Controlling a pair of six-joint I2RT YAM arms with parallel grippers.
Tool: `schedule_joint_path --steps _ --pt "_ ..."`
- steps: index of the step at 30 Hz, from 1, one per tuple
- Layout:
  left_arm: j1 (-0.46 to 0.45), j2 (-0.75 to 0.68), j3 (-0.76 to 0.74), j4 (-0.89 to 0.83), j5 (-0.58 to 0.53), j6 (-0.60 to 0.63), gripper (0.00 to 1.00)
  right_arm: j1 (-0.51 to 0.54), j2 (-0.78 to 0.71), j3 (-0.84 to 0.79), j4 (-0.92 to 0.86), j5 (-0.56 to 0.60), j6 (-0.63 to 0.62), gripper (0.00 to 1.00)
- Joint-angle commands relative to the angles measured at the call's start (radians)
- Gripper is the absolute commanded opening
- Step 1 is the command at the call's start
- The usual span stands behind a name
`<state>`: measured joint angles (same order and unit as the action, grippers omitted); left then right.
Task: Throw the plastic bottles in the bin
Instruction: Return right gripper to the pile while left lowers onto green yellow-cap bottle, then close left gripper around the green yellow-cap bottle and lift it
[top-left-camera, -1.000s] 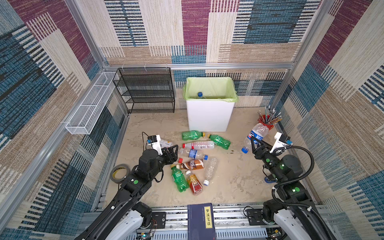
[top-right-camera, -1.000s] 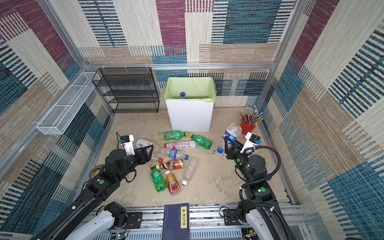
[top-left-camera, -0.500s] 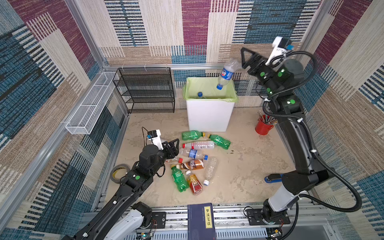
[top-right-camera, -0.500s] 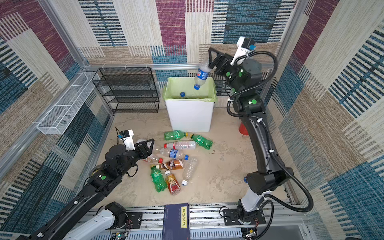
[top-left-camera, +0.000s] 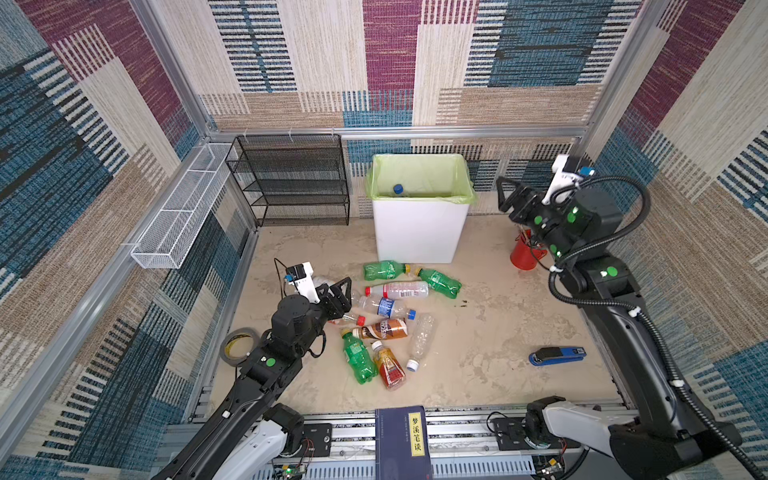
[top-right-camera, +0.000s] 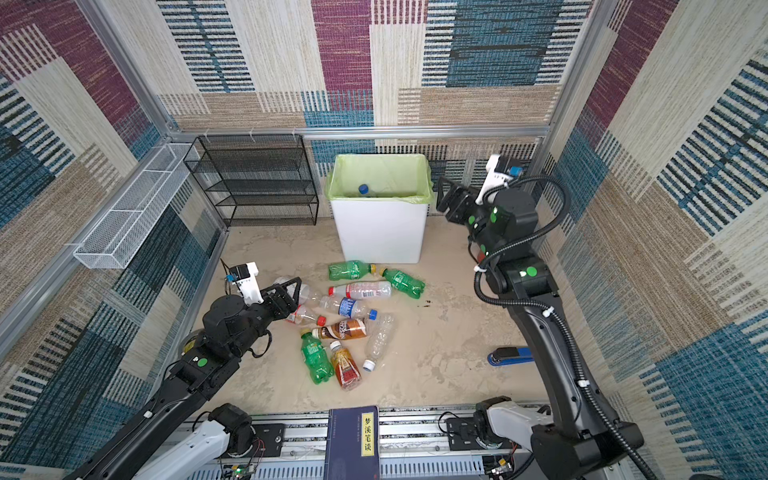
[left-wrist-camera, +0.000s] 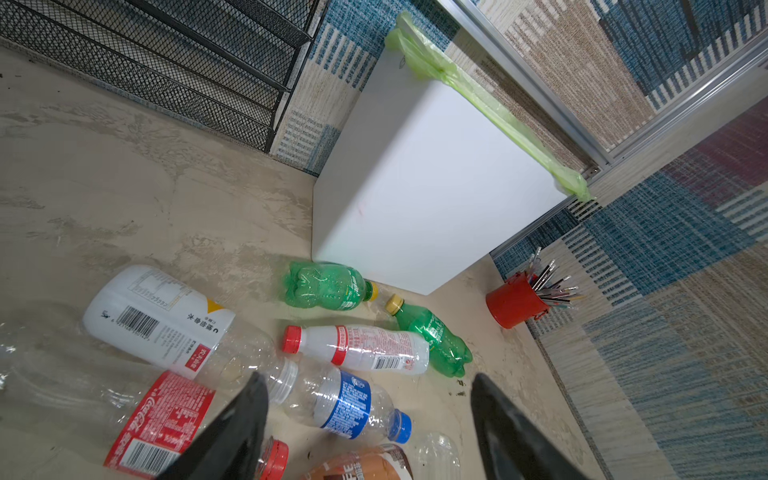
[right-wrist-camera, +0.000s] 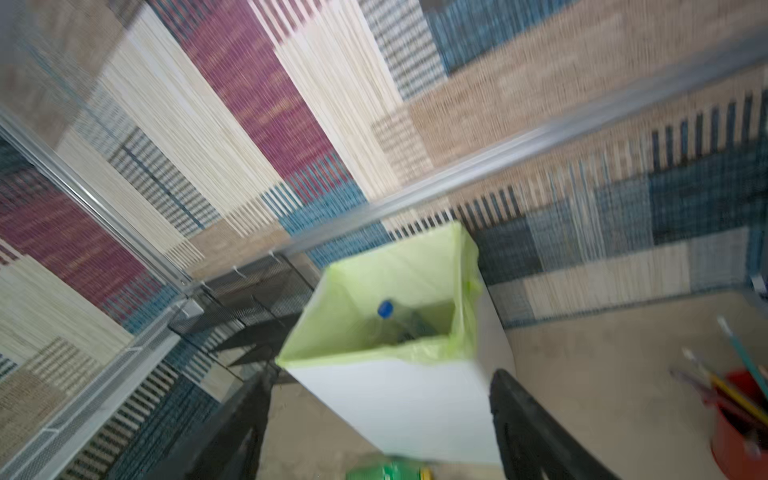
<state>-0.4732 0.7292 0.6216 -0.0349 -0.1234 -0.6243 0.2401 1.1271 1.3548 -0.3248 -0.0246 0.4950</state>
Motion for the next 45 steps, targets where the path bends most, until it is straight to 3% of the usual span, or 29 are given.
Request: schedule_joint_path --steps 1,5,9,15,24,30,38,45 --pt "0.006 -0.025 -0.016 -0.028 0.016 0.011 0.77 0.002 -0.083 -0.207 -0.035 -0.061 0.132 0.8" --pt "0.01 -0.064 -0.022 -0.103 0.018 -0.005 0.77 0.002 -0.117 -0.403 -0.1 -0.145 0.212 0.76" --pt "0.01 -0.1 -0.028 -0.192 0.014 -0.049 0.75 0.006 -0.099 -0.499 -0.175 -0.207 0.241 0.73" --pt "0.012 -0.109 -0.002 -0.345 0.04 -0.101 0.69 0.04 -0.096 -0.563 -0.23 -0.222 0.285 0.71" --pt "0.011 -0.068 0.079 -0.596 -0.011 -0.227 0.67 0.12 -0.034 -0.597 -0.194 -0.284 0.284 0.7" --pt "0.011 0.041 0.135 -0.776 0.063 -0.341 0.67 0.126 -0.014 -0.616 -0.173 -0.314 0.219 0.7" --pt "0.006 0.25 0.161 -0.848 0.289 -0.403 0.61 0.126 -0.032 -0.65 -0.162 -0.327 0.132 0.7" --pt "-0.069 0.353 0.206 -0.884 0.26 -0.455 0.68 0.126 -0.067 -0.687 -0.152 -0.355 0.085 0.7"
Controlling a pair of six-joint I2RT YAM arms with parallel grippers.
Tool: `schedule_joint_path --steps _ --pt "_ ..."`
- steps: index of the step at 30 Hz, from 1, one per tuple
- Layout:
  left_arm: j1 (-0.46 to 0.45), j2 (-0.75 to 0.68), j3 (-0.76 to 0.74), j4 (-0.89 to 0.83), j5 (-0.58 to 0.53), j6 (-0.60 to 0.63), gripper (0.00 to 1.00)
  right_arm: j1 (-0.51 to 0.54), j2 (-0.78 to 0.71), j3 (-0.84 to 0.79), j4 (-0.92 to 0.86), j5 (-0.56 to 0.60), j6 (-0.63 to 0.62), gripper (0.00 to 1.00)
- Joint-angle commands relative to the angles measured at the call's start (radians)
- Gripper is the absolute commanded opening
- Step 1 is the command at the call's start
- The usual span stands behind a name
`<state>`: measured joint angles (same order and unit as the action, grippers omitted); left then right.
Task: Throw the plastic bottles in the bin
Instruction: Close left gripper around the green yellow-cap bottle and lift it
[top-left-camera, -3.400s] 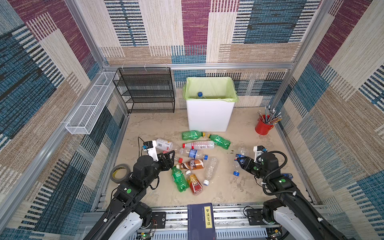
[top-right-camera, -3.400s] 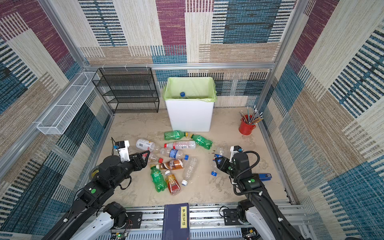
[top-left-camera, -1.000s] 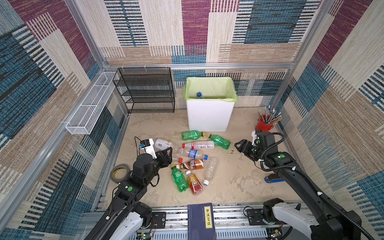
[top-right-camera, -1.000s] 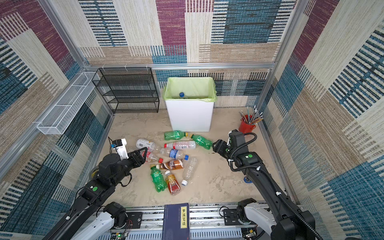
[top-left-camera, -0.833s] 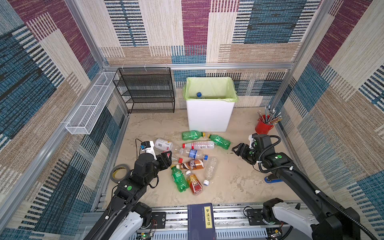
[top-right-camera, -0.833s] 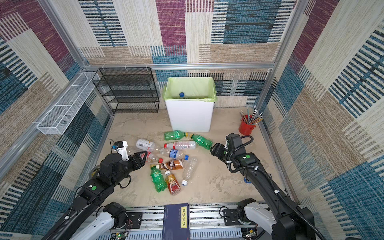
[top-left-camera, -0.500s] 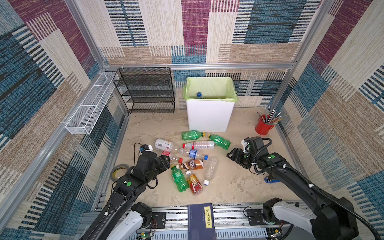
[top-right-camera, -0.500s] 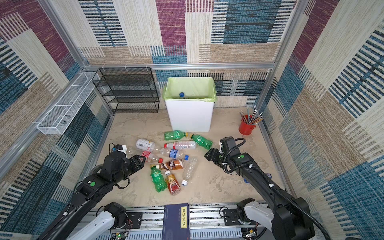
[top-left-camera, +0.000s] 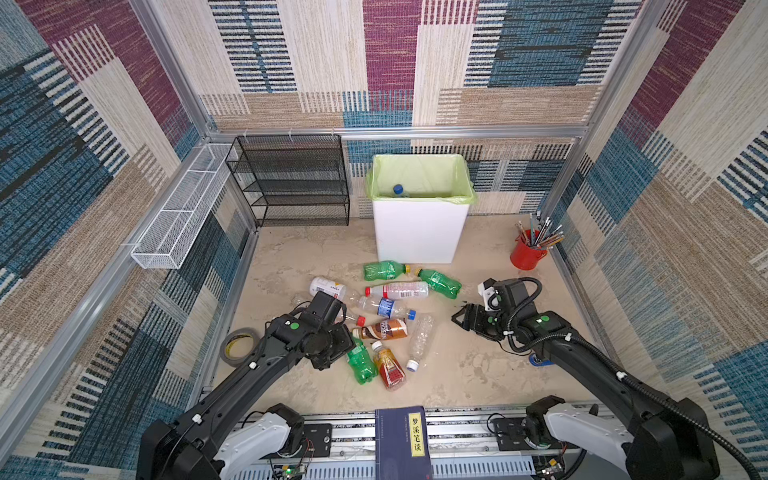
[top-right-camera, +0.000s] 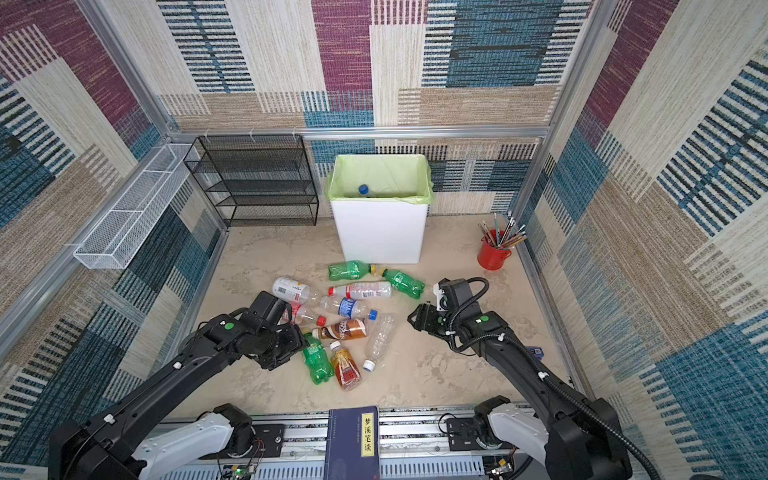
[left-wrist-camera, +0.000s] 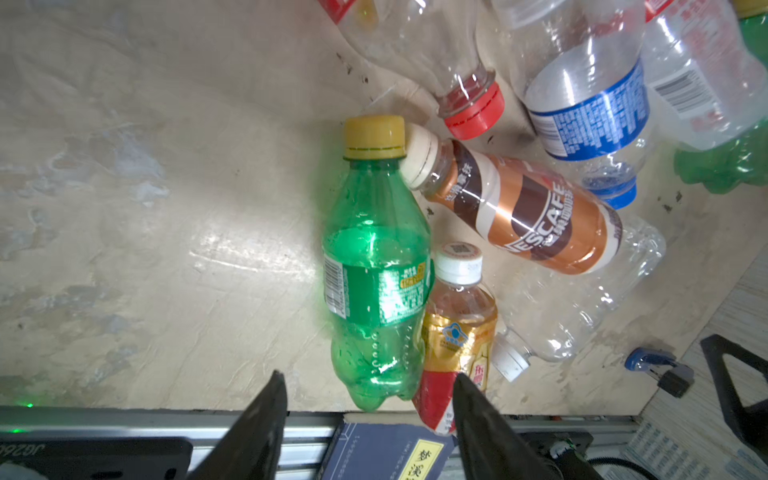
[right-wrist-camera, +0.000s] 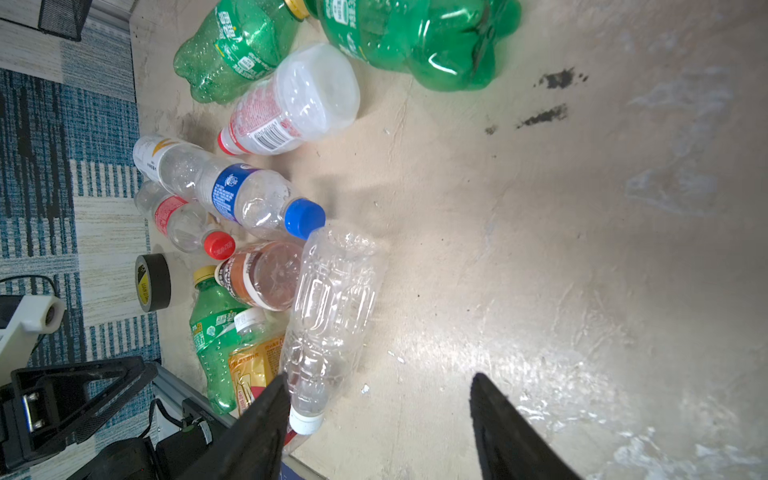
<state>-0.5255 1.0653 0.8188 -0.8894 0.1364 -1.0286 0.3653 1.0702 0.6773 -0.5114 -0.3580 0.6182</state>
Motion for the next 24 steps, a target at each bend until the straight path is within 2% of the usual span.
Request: schedule_joint_path --steps 1,6,10,16,24 --pt "-0.027 0.025 0.006 -0.023 -0.008 -0.066 0.7 0.0 -0.014 -0.015 0.034 -0.025 -0.044 0.71" --pt "-0.072 0.088 0.01 0.0 -0.052 -0.111 0.78 0.0 -0.025 -0.017 0.022 -0.032 -0.089 0.71" --pt "-0.101 0.144 0.01 0.068 -0.058 -0.129 0.79 -0.003 -0.007 0.002 0.013 -0.035 -0.134 0.72" --pt "-0.119 0.216 -0.025 0.18 -0.056 -0.166 0.74 -0.015 0.018 0.024 0.004 -0.04 -0.173 0.72" --pt "-0.118 0.259 -0.063 0.209 -0.062 -0.168 0.69 -0.035 0.04 0.041 -0.002 -0.049 -0.199 0.72"
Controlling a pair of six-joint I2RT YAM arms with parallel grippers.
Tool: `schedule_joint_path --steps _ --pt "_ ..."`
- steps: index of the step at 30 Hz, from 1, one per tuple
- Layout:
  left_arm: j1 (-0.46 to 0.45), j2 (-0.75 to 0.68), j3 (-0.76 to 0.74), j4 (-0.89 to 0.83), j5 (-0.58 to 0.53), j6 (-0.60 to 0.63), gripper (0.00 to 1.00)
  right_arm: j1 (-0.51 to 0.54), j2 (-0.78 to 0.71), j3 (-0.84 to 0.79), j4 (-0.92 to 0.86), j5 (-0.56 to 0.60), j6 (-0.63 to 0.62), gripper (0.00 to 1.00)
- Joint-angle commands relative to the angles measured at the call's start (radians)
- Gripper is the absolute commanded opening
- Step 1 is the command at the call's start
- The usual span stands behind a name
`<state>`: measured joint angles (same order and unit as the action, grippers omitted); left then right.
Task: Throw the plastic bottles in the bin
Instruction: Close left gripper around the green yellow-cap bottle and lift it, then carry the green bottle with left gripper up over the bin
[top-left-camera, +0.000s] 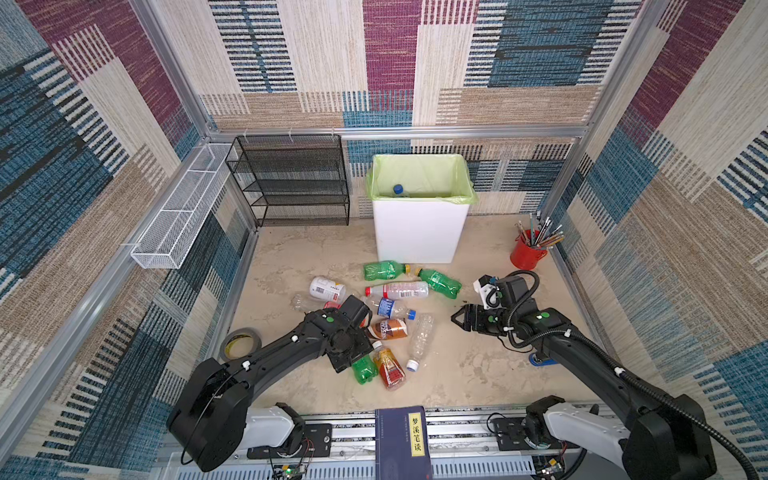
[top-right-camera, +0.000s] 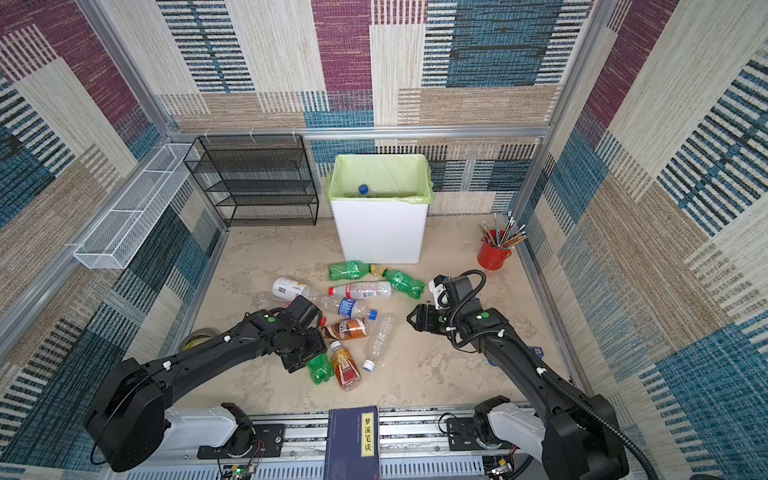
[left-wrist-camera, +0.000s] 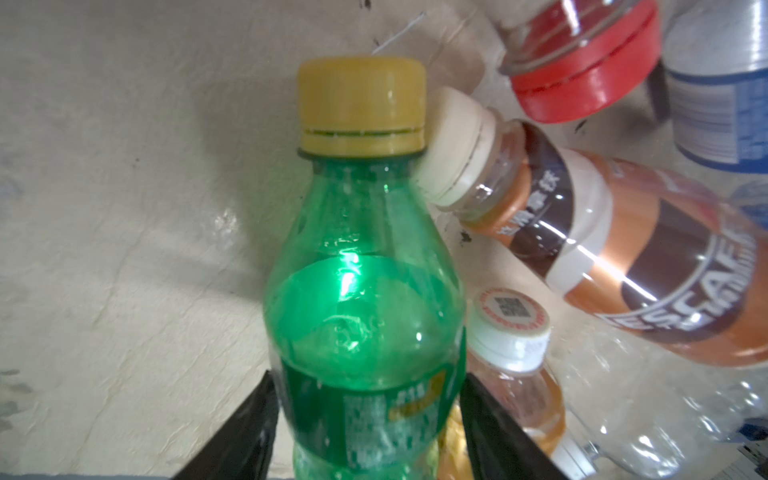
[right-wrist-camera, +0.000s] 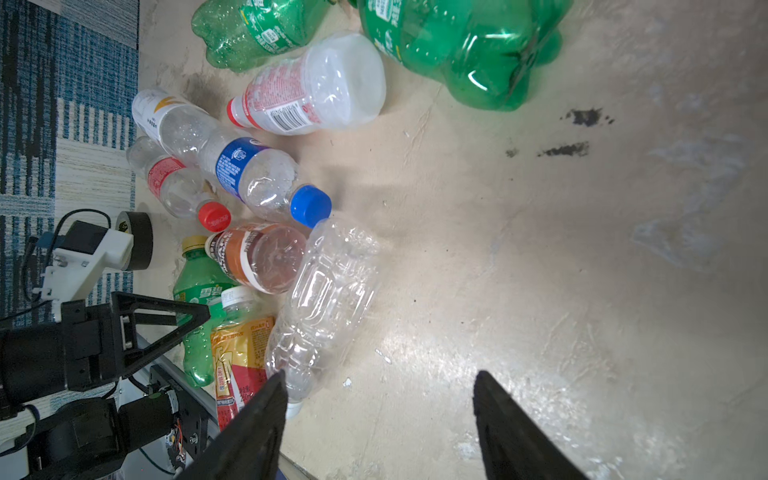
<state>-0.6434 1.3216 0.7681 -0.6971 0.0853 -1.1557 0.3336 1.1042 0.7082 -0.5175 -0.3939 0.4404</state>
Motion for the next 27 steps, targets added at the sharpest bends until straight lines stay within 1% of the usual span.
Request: schedule_joint_path --steps 1,8,13,16,20,23,27 --pt "0.0 0.001 -0.017 0.017 -0.013 -0.041 0.69 -0.005 0.009 0.011 0.004 -0.013 -0.022 0.72" --pt "0.002 0.005 -0.029 0.008 -0.023 -0.027 0.68 -0.008 0.019 0.011 0.01 -0.018 -0.017 0.72" --pt "0.003 0.012 -0.043 0.018 -0.018 -0.016 0.63 -0.01 0.017 0.007 0.009 -0.018 -0.014 0.72" --pt "0.003 -0.007 -0.052 0.026 -0.015 -0.005 0.6 -0.011 0.01 0.006 0.004 -0.016 -0.014 0.71" --pt "0.003 -0.112 -0.121 0.123 -0.007 0.008 0.58 -0.018 -0.001 0.015 -0.013 -0.007 -0.017 0.71" --pt "0.003 -0.23 -0.183 0.186 -0.025 0.018 0.57 -0.023 -0.012 0.022 -0.028 -0.002 -0.019 0.71" --pt "0.005 -0.389 -0.24 0.227 -0.05 0.038 0.56 -0.032 -0.019 0.026 -0.038 0.001 -0.018 0.71"
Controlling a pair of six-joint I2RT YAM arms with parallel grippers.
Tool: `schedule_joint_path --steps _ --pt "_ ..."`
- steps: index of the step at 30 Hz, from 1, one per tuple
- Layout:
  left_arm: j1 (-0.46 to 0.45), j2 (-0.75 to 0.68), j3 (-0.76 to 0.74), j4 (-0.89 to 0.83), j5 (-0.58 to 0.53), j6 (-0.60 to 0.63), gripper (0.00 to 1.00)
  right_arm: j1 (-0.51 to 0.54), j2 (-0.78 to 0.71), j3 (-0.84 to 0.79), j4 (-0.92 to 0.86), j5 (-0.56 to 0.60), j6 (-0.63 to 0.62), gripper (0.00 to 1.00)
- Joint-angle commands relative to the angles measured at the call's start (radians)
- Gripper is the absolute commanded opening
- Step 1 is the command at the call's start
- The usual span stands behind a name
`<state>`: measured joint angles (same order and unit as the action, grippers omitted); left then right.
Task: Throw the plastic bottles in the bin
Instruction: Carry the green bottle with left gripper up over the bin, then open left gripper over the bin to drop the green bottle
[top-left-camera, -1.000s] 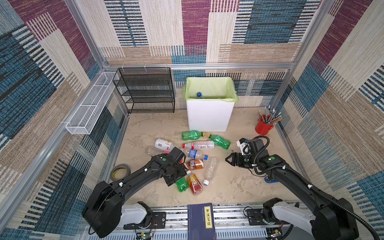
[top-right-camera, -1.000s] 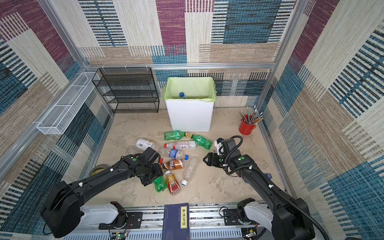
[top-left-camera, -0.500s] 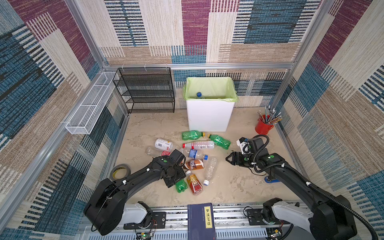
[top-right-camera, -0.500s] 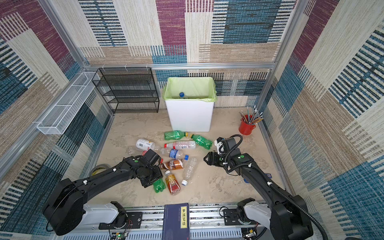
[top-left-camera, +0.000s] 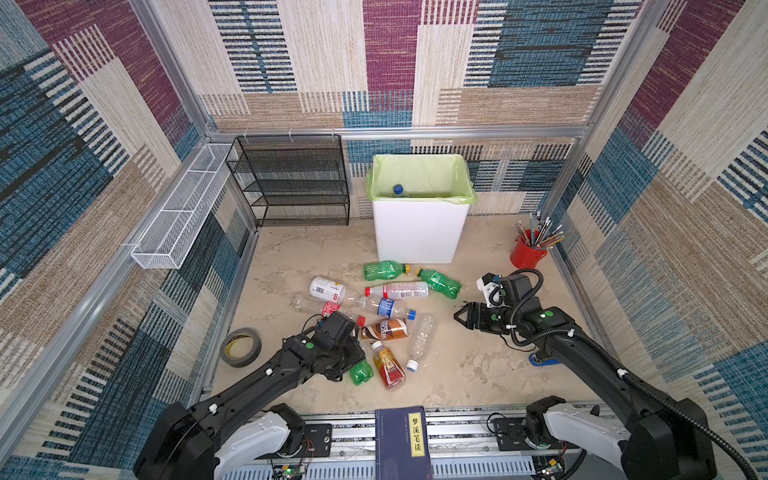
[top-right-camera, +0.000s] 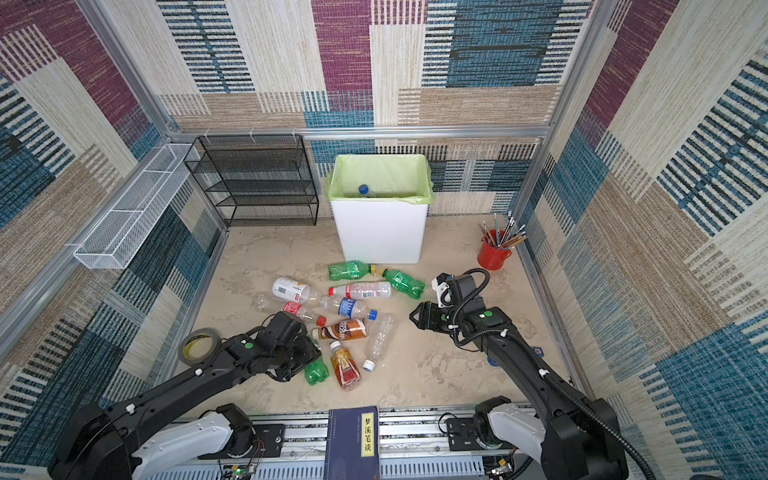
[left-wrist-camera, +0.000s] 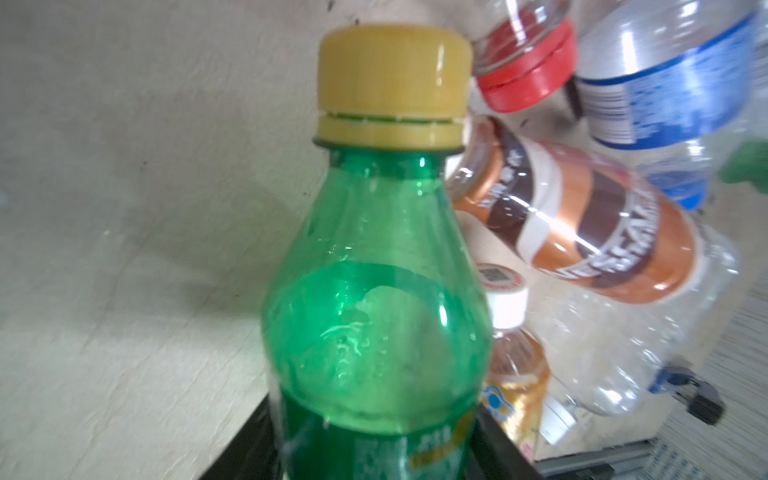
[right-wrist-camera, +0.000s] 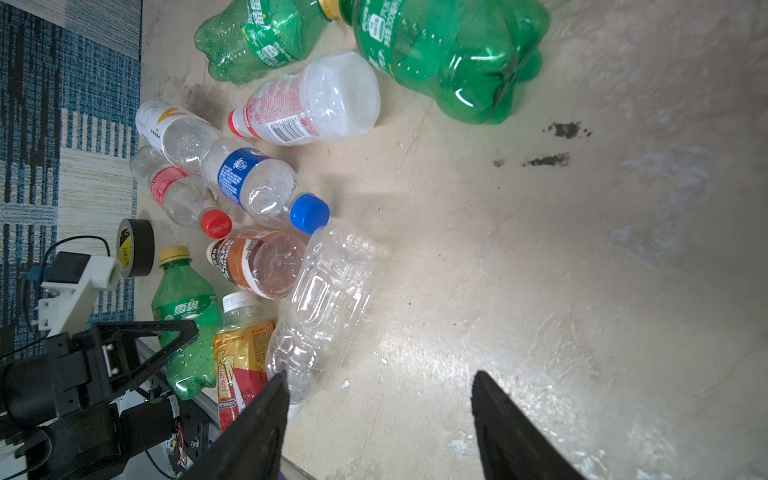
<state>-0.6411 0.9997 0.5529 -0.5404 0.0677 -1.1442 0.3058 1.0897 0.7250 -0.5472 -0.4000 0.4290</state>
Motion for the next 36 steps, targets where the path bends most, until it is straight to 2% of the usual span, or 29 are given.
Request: schedule_joint_path --steps 1,5,10,15,21,25,27,30,33,36 --pt "0.004 -0.099 -0.033 0.081 -0.035 0.036 0.56 -0.006 -0.005 0.01 -0.012 0.006 -0.007 0.71" --pt "0.004 -0.216 -0.049 0.136 -0.048 0.111 0.56 -0.014 -0.006 0.01 -0.013 0.013 0.0 0.71" --pt "0.001 -0.314 -0.042 0.228 -0.089 0.335 0.57 -0.023 -0.01 -0.002 -0.013 0.02 0.011 0.71" --pt "0.001 -0.418 -0.106 0.421 -0.16 0.536 0.59 -0.03 -0.007 -0.001 -0.007 0.027 0.009 0.7" --pt "0.001 -0.399 -0.151 0.625 -0.147 0.66 0.59 -0.034 0.0 0.003 0.001 0.036 0.019 0.7" --pt "0.001 -0.344 -0.094 0.722 -0.148 0.715 0.59 -0.036 0.005 0.015 0.001 0.044 0.026 0.7" --pt "0.003 -0.267 0.039 0.716 -0.143 0.761 0.6 -0.037 0.004 0.027 0.0 0.045 0.033 0.7" --pt "0.008 -0.041 0.427 0.674 -0.074 0.857 0.64 -0.04 0.002 0.057 -0.007 0.049 0.048 0.7" --pt "0.023 0.287 1.008 0.577 0.01 0.927 0.75 -0.043 0.006 0.078 -0.008 0.05 0.055 0.7" --pt "0.027 0.628 1.69 0.421 0.027 0.951 0.9 -0.047 -0.002 0.077 -0.012 0.051 0.06 0.7"
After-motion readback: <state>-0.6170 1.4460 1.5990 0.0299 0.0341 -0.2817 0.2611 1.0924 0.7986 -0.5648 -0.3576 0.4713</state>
